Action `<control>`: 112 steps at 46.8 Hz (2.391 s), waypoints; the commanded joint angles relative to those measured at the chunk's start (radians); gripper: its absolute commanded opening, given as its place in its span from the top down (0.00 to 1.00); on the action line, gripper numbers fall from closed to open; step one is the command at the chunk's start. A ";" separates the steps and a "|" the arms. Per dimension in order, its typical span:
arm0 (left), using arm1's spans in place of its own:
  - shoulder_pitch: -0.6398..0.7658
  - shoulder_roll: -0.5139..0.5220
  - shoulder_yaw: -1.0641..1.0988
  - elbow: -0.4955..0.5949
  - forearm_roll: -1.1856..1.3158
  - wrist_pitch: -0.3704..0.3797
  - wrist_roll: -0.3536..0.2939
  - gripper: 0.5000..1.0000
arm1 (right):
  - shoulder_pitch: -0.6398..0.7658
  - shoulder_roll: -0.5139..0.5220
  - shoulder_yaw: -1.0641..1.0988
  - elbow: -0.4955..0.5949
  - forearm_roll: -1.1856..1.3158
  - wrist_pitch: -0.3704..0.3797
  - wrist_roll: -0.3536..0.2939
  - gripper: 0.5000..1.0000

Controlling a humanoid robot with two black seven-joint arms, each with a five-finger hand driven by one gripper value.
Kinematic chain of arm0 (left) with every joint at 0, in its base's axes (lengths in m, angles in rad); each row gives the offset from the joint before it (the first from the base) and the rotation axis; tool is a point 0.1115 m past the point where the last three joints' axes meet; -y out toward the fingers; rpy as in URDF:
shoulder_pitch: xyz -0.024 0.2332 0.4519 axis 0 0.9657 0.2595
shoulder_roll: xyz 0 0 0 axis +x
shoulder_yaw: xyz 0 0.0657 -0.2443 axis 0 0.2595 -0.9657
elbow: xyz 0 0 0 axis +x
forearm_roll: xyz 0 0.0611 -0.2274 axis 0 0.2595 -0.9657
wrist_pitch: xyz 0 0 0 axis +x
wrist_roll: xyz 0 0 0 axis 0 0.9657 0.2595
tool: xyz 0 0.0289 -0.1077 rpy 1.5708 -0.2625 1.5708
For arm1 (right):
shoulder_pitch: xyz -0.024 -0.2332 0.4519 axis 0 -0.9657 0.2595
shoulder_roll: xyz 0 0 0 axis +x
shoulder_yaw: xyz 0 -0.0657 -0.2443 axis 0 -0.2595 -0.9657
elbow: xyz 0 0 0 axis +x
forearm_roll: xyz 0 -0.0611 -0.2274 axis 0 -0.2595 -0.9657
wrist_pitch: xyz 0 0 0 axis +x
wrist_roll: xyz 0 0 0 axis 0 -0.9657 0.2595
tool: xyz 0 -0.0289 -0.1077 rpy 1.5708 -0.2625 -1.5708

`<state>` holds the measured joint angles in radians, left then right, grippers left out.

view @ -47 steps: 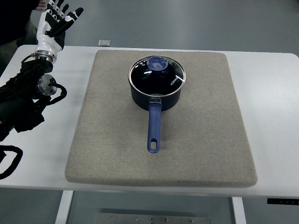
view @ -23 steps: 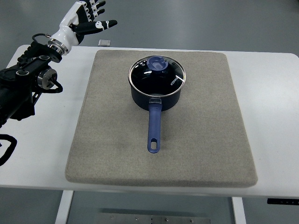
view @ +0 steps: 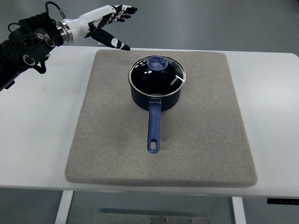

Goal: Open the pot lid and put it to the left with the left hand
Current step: 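Move the left hand over the glass lid and close fingers on the blue knob, then lift the glass lid off the saucepan with the left hand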

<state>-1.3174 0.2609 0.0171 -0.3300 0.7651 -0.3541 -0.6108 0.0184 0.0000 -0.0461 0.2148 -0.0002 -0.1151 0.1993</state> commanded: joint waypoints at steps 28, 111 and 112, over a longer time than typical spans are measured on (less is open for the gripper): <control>-0.203 -0.135 0.386 0.009 0.089 -0.002 0.000 0.03 | 0.000 0.000 0.000 0.000 0.000 -0.001 0.000 0.17; -0.252 -0.227 0.435 0.013 0.155 0.001 0.000 1.00 | 0.000 0.000 0.005 -0.003 0.006 -0.006 -0.001 0.17; -0.255 -0.227 0.435 0.013 0.154 0.003 0.000 1.00 | 0.000 0.000 0.006 -0.003 0.006 -0.006 -0.001 0.17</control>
<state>-1.5656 0.0335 0.4541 -0.3185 0.9277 -0.3529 -0.6109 0.0184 0.0000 -0.0414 0.2117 0.0062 -0.1212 0.1979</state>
